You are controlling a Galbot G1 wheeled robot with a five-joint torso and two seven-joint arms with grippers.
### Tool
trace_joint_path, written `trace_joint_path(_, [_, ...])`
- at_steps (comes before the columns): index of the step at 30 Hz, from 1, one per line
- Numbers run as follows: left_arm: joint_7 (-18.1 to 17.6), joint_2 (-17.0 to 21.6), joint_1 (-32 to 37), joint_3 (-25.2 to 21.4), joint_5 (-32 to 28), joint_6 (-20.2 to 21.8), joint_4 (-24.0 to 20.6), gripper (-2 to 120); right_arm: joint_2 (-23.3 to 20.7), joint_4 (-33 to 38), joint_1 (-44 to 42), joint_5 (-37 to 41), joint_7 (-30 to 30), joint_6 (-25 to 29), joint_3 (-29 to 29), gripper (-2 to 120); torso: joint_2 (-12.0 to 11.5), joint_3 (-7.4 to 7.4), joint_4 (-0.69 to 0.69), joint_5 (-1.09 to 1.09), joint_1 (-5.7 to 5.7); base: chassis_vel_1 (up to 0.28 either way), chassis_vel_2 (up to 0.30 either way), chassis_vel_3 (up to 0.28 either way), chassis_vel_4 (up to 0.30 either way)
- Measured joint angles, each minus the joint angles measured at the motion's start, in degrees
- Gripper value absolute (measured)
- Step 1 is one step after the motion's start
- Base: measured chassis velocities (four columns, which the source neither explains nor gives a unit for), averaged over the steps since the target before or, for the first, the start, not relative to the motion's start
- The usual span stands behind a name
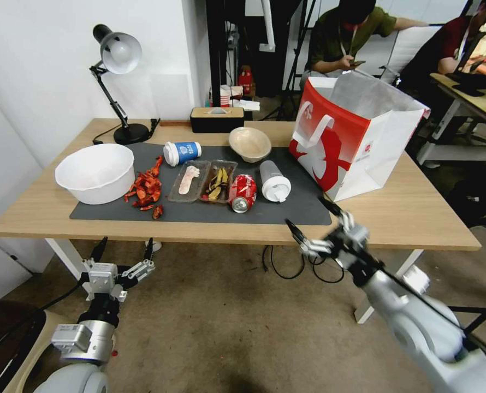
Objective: Pick up the trash from the table and place it into the takeout bag.
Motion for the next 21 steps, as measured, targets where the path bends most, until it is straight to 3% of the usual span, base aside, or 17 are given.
trace_joint_path(1, [0.0,0.0,0.1,-0.1,0.0,0.0,0.0,100,-0.3,0.0,0.7,0.4,0.6,-0.8,-0.7,100,0.0,-0.01,0.0,0.0,0.0,0.0,0.0,0.0,0.0])
trace_joint_path(2, [-0.1,-0.2,0.5,-0.4,0.0,0.0,-0.2,100,-1.8,0.1,6.1,3.8,6.1,-7.2,-5.1,100,0.0,-0.01,-0.01,-0.04,-0.01,0.0,0.0,0.0,0.0])
trace_joint_path(4, [-0.1,-0.3,0.6,-0.5,-0.1,-0.1,-0.3,100,-2.3,0.0,9.4,4.8,8.9,-10.3,-7.2,100,0.0,0.0,-0.05,0.0,-0.01,0.0,0.0,0.0,0.0])
trace_joint_path(6, [-0.2,-0.6,0.8,-0.8,-0.1,-0.1,-0.4,100,-2.6,-0.7,17.4,6.0,14.9,-15.9,-11.3,100,0.0,-0.01,0.0,-0.04,0.0,0.0,0.0,0.0,0.0])
trace_joint_path(11, [-0.2,-1.2,1.0,-0.9,0.0,-0.2,-0.6,100,-2.2,-0.8,25.1,9.0,23.8,-23.1,-16.4,100,0.0,0.0,-0.02,-0.03,0.0,0.0,0.0,0.0,0.0])
trace_joint_path(14, [-0.3,-1.6,1.1,-0.8,0.3,-0.2,-0.7,100,-1.1,-1.0,32.8,17.0,34.7,-30.8,-21.6,100,0.0,-0.01,-0.03,-0.02,0.0,0.0,0.0,0.0,0.0])
trace_joint_path(21, [-0.3,-2.0,1.0,-0.7,0.8,-0.2,-0.6,100,1.2,-6.6,44.7,27.3,45.3,-36.4,-27.8,100,0.0,0.0,-0.01,-0.04,0.0,0.0,0.0,0.0,0.0])
